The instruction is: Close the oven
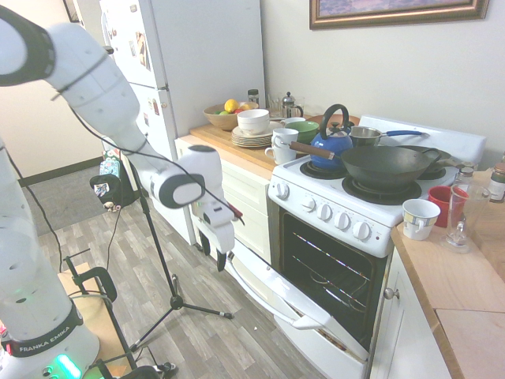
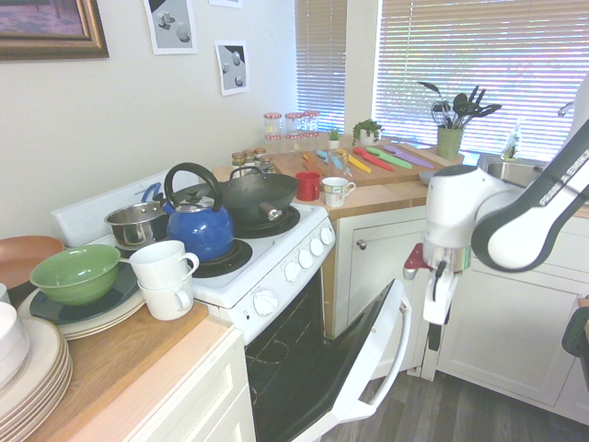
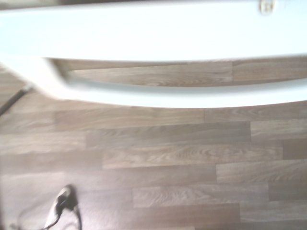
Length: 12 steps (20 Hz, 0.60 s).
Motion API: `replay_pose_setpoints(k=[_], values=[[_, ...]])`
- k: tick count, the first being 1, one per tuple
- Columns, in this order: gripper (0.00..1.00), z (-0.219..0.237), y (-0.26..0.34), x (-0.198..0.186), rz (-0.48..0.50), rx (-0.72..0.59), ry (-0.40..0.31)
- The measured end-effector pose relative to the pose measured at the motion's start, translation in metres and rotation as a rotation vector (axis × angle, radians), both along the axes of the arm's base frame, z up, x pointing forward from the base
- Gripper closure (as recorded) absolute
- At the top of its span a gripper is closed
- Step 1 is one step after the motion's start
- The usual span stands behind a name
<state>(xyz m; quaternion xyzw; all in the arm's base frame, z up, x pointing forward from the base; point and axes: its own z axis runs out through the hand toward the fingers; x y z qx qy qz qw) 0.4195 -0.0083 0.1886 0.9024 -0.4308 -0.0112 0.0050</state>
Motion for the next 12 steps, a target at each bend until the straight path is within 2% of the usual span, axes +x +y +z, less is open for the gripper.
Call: replay_pose_setpoints(k=[3,12], values=[[0.00,-0.032,-0.013,0.013,0.003,-0.002,-0.025],[0.00,-0.082,0.001,0.055,0.022,-0.019,-0.063]])
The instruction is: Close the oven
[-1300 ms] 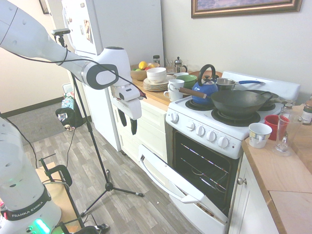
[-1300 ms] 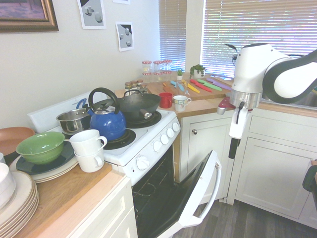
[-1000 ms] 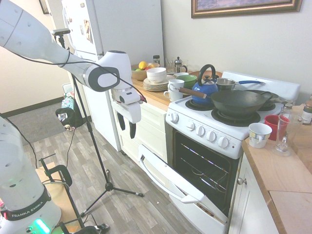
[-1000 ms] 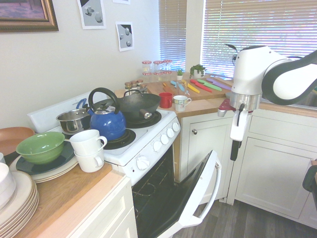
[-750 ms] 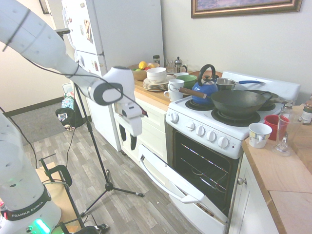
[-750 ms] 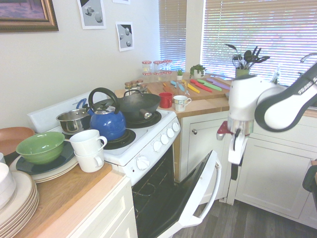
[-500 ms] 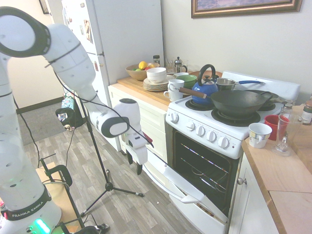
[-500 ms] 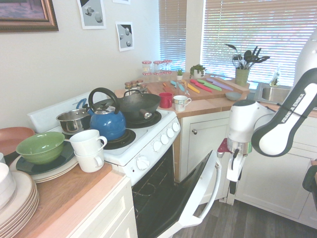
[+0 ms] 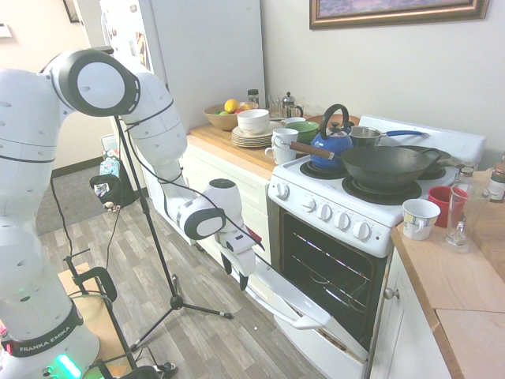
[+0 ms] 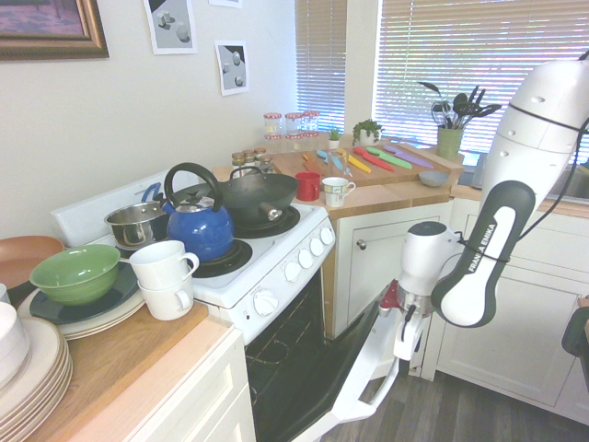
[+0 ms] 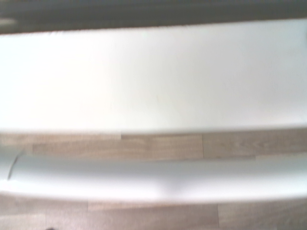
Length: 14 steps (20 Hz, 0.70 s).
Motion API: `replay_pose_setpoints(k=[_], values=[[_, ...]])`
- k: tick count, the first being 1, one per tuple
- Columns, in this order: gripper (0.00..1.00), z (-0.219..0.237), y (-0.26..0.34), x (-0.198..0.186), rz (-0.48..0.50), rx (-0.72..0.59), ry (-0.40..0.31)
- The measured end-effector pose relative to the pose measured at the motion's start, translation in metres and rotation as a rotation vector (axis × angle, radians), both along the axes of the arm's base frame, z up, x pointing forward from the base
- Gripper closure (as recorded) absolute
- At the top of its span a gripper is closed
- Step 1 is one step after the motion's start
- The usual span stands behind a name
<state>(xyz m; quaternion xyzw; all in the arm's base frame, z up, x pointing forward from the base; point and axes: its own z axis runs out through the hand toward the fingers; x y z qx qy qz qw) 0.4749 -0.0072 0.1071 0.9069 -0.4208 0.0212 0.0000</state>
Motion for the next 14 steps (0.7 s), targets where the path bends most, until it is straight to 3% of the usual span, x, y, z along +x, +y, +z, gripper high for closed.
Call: replay_pose_setpoints(k=[14], values=[[0.00,-0.031,0.027,0.055,0.028,-0.029,-0.063]])
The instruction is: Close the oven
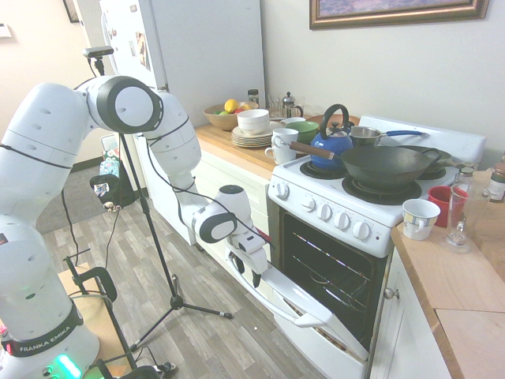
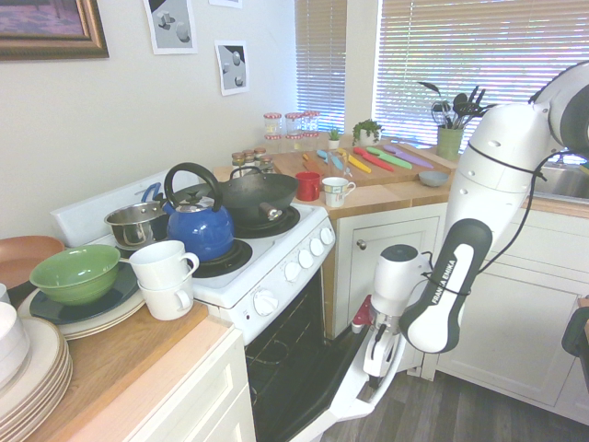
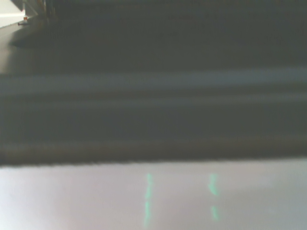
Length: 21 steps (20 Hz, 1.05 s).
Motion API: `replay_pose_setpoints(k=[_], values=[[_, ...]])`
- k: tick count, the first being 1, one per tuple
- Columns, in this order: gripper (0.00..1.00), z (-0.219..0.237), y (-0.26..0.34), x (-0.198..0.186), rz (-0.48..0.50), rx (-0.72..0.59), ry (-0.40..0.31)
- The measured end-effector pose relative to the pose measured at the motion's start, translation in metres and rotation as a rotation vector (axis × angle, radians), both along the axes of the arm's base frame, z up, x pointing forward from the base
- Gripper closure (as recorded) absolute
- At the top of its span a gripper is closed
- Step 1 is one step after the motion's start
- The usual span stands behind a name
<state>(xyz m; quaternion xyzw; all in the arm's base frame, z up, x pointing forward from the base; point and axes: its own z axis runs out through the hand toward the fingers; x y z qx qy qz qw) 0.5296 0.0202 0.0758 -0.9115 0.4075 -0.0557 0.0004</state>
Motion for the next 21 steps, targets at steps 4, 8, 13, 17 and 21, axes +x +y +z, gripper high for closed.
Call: replay_pose_setpoints(k=[4,8,13,17,21], values=[[0.00,0.019,0.022,0.031,0.010,0.013,-0.053],[0.00,0.040,0.038,0.062,0.007,0.014,-0.094],[0.00,0.063,0.046,0.095,0.005,-0.001,-0.114],[0.00,0.132,0.044,0.098,0.010,0.013,-0.033],[0.00,0.223,-0.009,0.074,0.081,0.009,0.042]])
